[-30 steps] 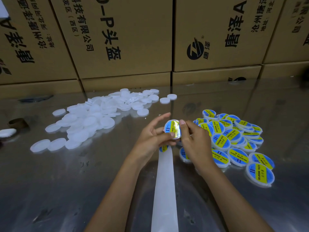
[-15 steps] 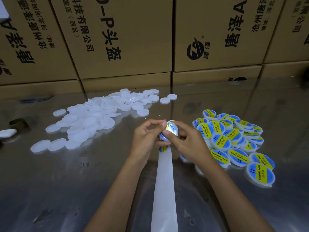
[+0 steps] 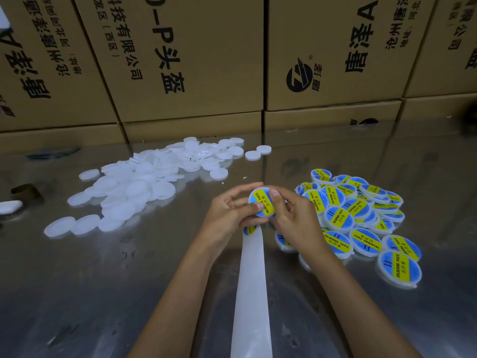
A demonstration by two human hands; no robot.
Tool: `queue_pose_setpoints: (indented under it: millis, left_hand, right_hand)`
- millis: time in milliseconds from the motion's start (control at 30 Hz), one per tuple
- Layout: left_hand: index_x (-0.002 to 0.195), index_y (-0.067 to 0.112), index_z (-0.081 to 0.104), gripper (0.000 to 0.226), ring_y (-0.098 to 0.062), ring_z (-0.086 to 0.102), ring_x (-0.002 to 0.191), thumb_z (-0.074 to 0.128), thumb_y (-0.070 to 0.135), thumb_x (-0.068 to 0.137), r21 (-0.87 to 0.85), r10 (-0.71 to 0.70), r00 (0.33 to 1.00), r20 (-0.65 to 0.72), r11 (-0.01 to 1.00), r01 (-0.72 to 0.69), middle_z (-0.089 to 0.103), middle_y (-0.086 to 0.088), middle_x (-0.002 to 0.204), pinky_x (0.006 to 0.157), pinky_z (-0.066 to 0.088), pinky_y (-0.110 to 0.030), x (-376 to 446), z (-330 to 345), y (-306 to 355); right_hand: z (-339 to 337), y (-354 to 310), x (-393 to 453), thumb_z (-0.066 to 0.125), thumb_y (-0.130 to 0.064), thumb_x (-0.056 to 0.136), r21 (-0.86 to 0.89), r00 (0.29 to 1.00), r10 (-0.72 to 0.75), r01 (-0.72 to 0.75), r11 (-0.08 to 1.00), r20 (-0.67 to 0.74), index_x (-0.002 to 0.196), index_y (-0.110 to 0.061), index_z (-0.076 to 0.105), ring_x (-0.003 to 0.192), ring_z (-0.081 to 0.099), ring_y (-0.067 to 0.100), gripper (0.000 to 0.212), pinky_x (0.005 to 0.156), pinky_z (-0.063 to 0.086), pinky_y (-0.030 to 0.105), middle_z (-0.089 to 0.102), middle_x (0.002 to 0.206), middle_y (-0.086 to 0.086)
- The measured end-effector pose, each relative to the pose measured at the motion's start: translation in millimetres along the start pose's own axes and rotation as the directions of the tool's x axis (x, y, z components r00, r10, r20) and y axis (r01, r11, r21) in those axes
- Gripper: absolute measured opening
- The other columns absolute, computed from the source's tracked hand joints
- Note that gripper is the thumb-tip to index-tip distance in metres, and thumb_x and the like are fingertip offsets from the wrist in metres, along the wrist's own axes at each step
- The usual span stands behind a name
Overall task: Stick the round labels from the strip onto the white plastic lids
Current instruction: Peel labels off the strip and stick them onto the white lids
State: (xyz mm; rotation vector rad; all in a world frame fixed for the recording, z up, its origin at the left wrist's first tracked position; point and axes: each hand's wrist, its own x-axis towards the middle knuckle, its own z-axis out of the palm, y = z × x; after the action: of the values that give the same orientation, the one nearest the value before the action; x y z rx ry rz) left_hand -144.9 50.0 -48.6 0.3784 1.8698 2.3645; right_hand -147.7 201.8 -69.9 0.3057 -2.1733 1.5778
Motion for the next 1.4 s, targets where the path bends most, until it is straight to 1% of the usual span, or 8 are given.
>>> queue_pose_setpoints:
  millis: [300, 533, 700, 867, 967, 1067, 1300, 1400]
  left_hand:
    - [0.102, 0.007, 0.067, 0.017, -0.030, 0.076, 0.077, 0.075, 0.013, 0.088, -0.027, 0.039, 0.962, -0.272, 0.998, -0.048, 0.076, -0.019, 0.090, 0.058, 0.060, -0.029, 0, 1, 1]
    - [0.112, 0.009, 0.066, 0.025, -0.031, 0.075, 0.085, 0.068, 0.021, 0.091, -0.106, 0.010, 0.994, -0.105, 0.994, -0.021, 0.075, -0.020, 0.103, 0.067, 0.062, -0.030, 1, 1, -1]
    - [0.127, 0.015, 0.065, 0.037, -0.030, 0.071, 0.103, 0.064, -0.001, 0.093, -0.088, 0.000, 0.997, 0.081, 0.996, 0.007, 0.072, -0.015, 0.116, 0.084, 0.061, -0.035, 2, -2, -3]
    - [0.111, 0.007, 0.069, 0.029, -0.030, 0.075, 0.090, 0.075, -0.001, 0.084, 0.000, 0.023, 0.994, -0.105, 1.000, -0.023, 0.076, -0.015, 0.102, 0.065, 0.063, -0.032, 1, -1, -1]
    - [0.100, 0.006, 0.070, 0.019, -0.027, 0.076, 0.077, 0.078, 0.005, 0.083, 0.018, 0.045, 0.972, -0.231, 0.999, -0.042, 0.077, -0.014, 0.090, 0.054, 0.059, -0.028, 1, -1, -1]
    - [0.093, 0.012, 0.074, 0.009, -0.024, 0.076, 0.078, 0.078, 0.011, 0.084, 0.038, 0.076, 0.954, -0.291, 0.997, -0.068, 0.077, -0.012, 0.089, 0.053, 0.057, -0.026, 2, -3, -2]
    - [0.108, 0.008, 0.073, 0.018, -0.026, 0.074, 0.082, 0.064, 0.018, 0.096, -0.005, 0.023, 0.987, -0.160, 1.000, -0.024, 0.076, -0.013, 0.099, 0.059, 0.061, -0.027, 2, -4, 0]
    - [0.118, 0.009, 0.068, 0.022, -0.025, 0.074, 0.092, 0.058, 0.008, 0.099, -0.041, 0.003, 0.999, -0.047, 0.999, -0.005, 0.075, -0.012, 0.110, 0.068, 0.062, -0.029, 2, -2, 0]
  right_hand:
    - [8, -7, -5, 0.078, -0.030, 0.083, 0.006, 0.996, -0.013, 0.013, 1.000, 0.083, 0.122, -0.031, 0.063, 0.047, 0.040, 0.004, 0.042, 0.053, 0.036, 0.017, 0.045, 0.048, -0.008]
    - [0, -15, -7, 0.068, -0.015, 0.092, 0.112, 1.000, -0.004, 0.006, 0.994, -0.020, 0.104, -0.022, 0.068, 0.046, 0.029, 0.012, 0.015, 0.045, 0.026, 0.024, 0.038, 0.047, 0.007]
    - [-3, -14, -6, 0.055, -0.009, 0.099, 0.109, 0.997, 0.002, 0.006, 0.994, -0.077, 0.105, -0.016, 0.071, 0.054, 0.057, 0.000, 0.018, 0.053, 0.040, 0.014, 0.067, 0.065, -0.007]
    - [2, -10, -6, 0.051, -0.009, 0.100, 0.062, 1.000, -0.006, 0.005, 0.998, 0.018, 0.110, -0.017, 0.071, 0.083, 0.067, 0.008, 0.024, 0.074, 0.053, 0.026, 0.072, 0.087, -0.011]
    - [7, -8, -6, 0.065, -0.021, 0.094, 0.036, 0.997, -0.015, 0.012, 0.999, 0.076, 0.117, -0.025, 0.069, 0.054, 0.048, 0.002, 0.024, 0.057, 0.039, 0.013, 0.053, 0.056, -0.016]
    - [10, -7, -6, 0.078, -0.025, 0.082, 0.077, 0.992, 0.005, -0.015, 0.997, 0.126, 0.123, -0.028, 0.066, 0.058, 0.045, 0.006, 0.043, 0.058, 0.046, 0.027, 0.054, 0.062, 0.010]
    - [8, -6, -5, 0.076, -0.020, 0.085, 0.000, 0.998, -0.058, 0.058, 0.998, -0.026, 0.103, -0.029, 0.068, 0.044, 0.038, 0.006, 0.022, 0.049, 0.030, 0.013, 0.042, 0.045, -0.009]
    - [5, -6, -5, 0.066, -0.018, 0.092, -0.025, 0.995, -0.060, 0.058, 0.998, -0.080, 0.101, -0.031, 0.068, 0.047, 0.042, 0.008, 0.017, 0.050, 0.036, 0.022, 0.047, 0.049, -0.004]
